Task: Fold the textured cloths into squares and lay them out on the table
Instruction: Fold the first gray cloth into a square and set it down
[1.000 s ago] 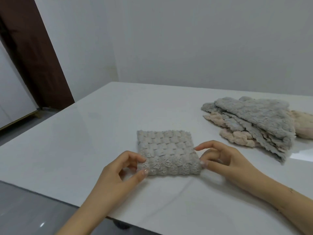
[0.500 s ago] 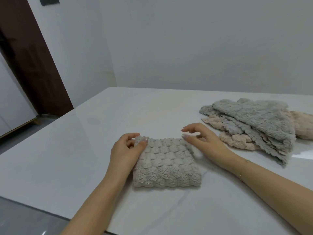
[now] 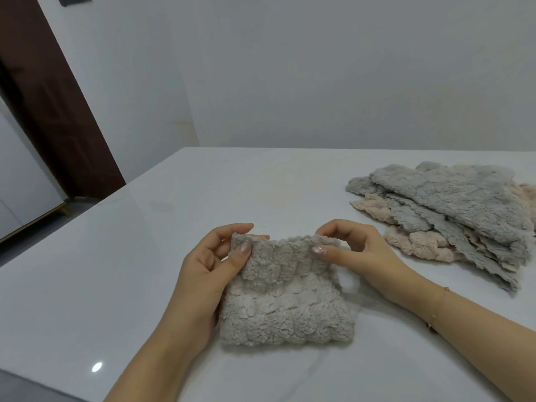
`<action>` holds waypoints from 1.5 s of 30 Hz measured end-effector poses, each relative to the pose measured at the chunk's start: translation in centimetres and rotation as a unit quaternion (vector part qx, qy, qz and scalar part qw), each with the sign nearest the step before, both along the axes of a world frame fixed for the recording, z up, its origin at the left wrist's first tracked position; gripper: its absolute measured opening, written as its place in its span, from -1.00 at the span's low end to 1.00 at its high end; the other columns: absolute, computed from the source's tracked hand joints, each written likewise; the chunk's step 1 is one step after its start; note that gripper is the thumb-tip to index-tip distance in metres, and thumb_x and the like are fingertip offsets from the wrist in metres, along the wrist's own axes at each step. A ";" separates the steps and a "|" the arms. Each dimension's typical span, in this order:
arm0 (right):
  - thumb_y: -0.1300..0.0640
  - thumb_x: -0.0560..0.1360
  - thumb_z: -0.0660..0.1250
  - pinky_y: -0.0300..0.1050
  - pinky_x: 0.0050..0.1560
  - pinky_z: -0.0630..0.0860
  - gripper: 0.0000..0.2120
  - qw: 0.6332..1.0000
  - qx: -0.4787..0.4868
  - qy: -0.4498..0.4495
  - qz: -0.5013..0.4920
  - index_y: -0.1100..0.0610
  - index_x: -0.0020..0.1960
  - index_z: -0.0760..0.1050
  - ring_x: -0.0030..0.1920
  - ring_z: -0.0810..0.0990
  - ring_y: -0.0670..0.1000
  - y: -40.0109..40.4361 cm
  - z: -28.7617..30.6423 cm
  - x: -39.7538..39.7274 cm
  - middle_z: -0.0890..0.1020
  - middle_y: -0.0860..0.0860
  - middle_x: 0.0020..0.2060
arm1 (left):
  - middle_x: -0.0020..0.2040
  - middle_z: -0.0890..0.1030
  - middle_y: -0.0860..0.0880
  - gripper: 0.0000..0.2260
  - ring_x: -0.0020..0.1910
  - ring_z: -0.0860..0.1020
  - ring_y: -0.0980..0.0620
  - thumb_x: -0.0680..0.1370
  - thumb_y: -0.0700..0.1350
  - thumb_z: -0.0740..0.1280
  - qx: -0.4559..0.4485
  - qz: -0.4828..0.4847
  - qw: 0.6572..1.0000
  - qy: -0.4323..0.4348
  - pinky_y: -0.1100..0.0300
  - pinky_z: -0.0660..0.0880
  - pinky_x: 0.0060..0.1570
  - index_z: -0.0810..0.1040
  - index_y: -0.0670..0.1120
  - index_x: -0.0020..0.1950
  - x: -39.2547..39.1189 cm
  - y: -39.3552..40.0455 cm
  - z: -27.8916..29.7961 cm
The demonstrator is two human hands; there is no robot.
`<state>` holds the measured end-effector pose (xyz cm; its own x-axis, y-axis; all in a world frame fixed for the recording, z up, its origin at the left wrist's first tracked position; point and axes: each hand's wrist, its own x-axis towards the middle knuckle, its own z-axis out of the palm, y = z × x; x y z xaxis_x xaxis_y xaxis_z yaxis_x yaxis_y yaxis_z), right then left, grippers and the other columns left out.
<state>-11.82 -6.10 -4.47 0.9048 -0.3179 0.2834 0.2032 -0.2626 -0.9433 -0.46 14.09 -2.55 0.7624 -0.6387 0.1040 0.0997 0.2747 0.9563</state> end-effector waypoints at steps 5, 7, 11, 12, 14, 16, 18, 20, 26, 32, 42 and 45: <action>0.18 0.42 0.39 -0.41 -0.26 0.39 -0.88 1.000 0.002 0.004 0.009 0.22 -0.25 0.57 -0.36 0.50 -0.17 0.3 0.1 0.1 0.57 -0.06 -0.40 | -0.06 0.69 -0.08 -0.77 -0.14 0.67 0.02 0.43 -0.10 0.41 0.106 0.067 0.992 -0.015 0.17 0.59 -0.22 0.58 -0.02 0.08 0.5 0.3 -0.7; 0.29 0.51 0.27 -0.48 -0.39 0.34 -0.83 0.999 0.032 0.003 0.006 0.28 -0.25 0.49 -0.49 0.45 -0.25 0.3 0.1 0.2 0.52 -0.12 -0.53 | -0.13 0.70 -0.05 -0.77 -0.19 0.66 0.04 0.46 -0.07 0.42 0.155 0.085 0.984 -0.036 0.16 0.56 -0.16 0.55 0.00 0.10 0.6 0.4 -0.9; 0.34 0.57 0.14 -0.47 -0.46 0.34 -0.74 0.996 0.086 0.017 0.006 0.26 -0.28 0.40 -0.55 0.43 -0.24 0.7 0.4 0.2 0.49 -0.12 -0.57 | -0.27 0.68 -0.05 -0.81 -0.29 0.64 0.07 0.47 -0.06 0.40 0.175 0.078 0.980 -0.059 0.23 0.53 -0.25 0.56 0.00 0.07 0.2 0.7 -0.8; 0.30 0.57 0.16 -0.44 -0.46 0.35 -0.74 0.995 0.095 0.019 0.001 0.25 -0.29 0.40 -0.53 0.42 -0.22 0.7 0.4 0.1 0.49 -0.12 -0.55 | -0.27 0.68 -0.06 -0.80 -0.28 0.64 0.05 0.46 -0.04 0.40 0.170 0.071 0.981 -0.056 0.22 0.53 -0.23 0.56 -0.01 0.06 0.1 0.8 -0.7; 0.18 0.58 0.20 -0.34 -0.54 0.31 -0.73 0.991 0.127 0.031 -0.024 0.18 -0.30 0.42 -0.56 0.38 -0.13 0.9 0.5 0.3 0.47 -0.10 -0.54 | -0.22 0.69 -0.11 -0.75 -0.22 0.65 -0.02 0.41 0.02 0.40 0.165 0.060 0.983 -0.055 0.14 0.53 -0.14 0.57 0.00 0.06 0.1 1.0 -0.7; 0.07 0.55 0.26 -0.28 -0.61 0.19 -0.72 0.985 0.150 0.054 -0.067 0.10 -0.32 0.45 -0.60 0.31 -0.08 0.7 0.4 0.6 0.45 -0.07 -0.56 | -0.22 0.70 -0.10 -0.75 -0.22 0.66 -0.01 0.41 0.01 0.40 0.171 0.057 0.981 -0.064 0.20 0.53 -0.16 0.56 0.02 0.06 -0.1 1.2 -0.7; 0.01 0.53 0.30 -0.26 -0.57 0.15 -0.71 0.981 0.128 0.090 -0.117 0.06 -0.34 0.47 -0.63 0.30 -0.04 0.3 0.4 1.0 0.42 -0.02 -0.57 | -0.28 0.68 -0.07 -0.80 -0.31 0.62 0.08 0.45 -0.04 0.42 0.192 0.067 0.974 -0.096 0.35 0.49 -0.28 0.54 0.04 0.05 -0.2 1.1 -1.1; -0.01 0.52 0.33 -0.27 -0.57 0.18 -0.72 0.977 0.064 0.136 -0.152 0.09 -0.32 0.48 -0.63 0.32 0.01 -0.1 0.3 1.1 0.41 0.04 -0.56 | -0.31 0.65 -0.06 -0.80 -0.39 0.52 0.14 0.45 -0.03 0.44 0.226 0.086 0.959 -0.149 0.43 0.42 -0.37 0.53 0.09 0.03 -0.1 0.9 -1.7; 0.03 0.49 0.38 -0.31 -0.64 0.21 -0.79 0.971 -0.014 0.166 -0.171 0.17 -0.19 0.51 -0.64 0.36 -0.02 -0.4 0.3 1.2 0.43 -0.03 -0.61 | -0.39 0.52 0.05 -0.78 -0.49 0.40 0.23 0.43 0.00 0.45 0.261 0.117 0.932 -0.221 0.45 0.34 -0.41 0.47 0.15 0.00 0.0 0.9 -2.6; -0.01 0.49 0.37 -0.22 -0.50 0.27 -0.77 0.971 -0.052 0.138 -0.187 0.16 -0.18 0.52 -0.58 0.32 0.03 -0.1 0.0 1.8 0.40 0.03 -0.57 | -0.36 0.56 0.05 -0.79 -0.46 0.45 0.24 0.46 -0.03 0.43 0.275 0.131 0.919 -0.249 0.42 0.38 -0.37 0.46 0.15 0.01 0.4 1.2 -3.1; -0.09 0.45 0.39 -0.14 -0.38 0.34 -0.76 0.950 -0.155 0.110 -0.247 0.08 -0.17 0.50 -0.54 0.40 -0.14 0.4 -0.6 2.1 0.52 0.00 -0.48 | 0.08 0.50 0.12 -0.71 -0.28 0.48 0.24 0.51 -0.03 0.36 0.326 0.094 0.901 -0.271 0.30 0.42 -0.13 0.41 0.12 0.19 0.5 1.2 -2.3; -0.08 0.55 0.25 -0.06 -0.18 0.44 -0.77 0.956 -0.107 0.039 -0.272 0.08 -0.07 0.52 -0.26 0.54 0.06 0.7 0.7 1.1 0.58 0.09 -0.26 | 0.42 0.27 0.07 -0.58 0.27 0.39 0.13 0.57 0.04 0.26 0.396 0.009 0.872 -0.288 0.09 0.33 0.31 0.25 0.13 0.41 1.6 0.3 0.3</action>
<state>-10.75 -5.41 -3.75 0.6433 -0.6898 0.3322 -0.0875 -0.4974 -0.8631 1.10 14.35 -2.21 0.7405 -0.6721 0.0054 -0.4578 -0.4985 0.7362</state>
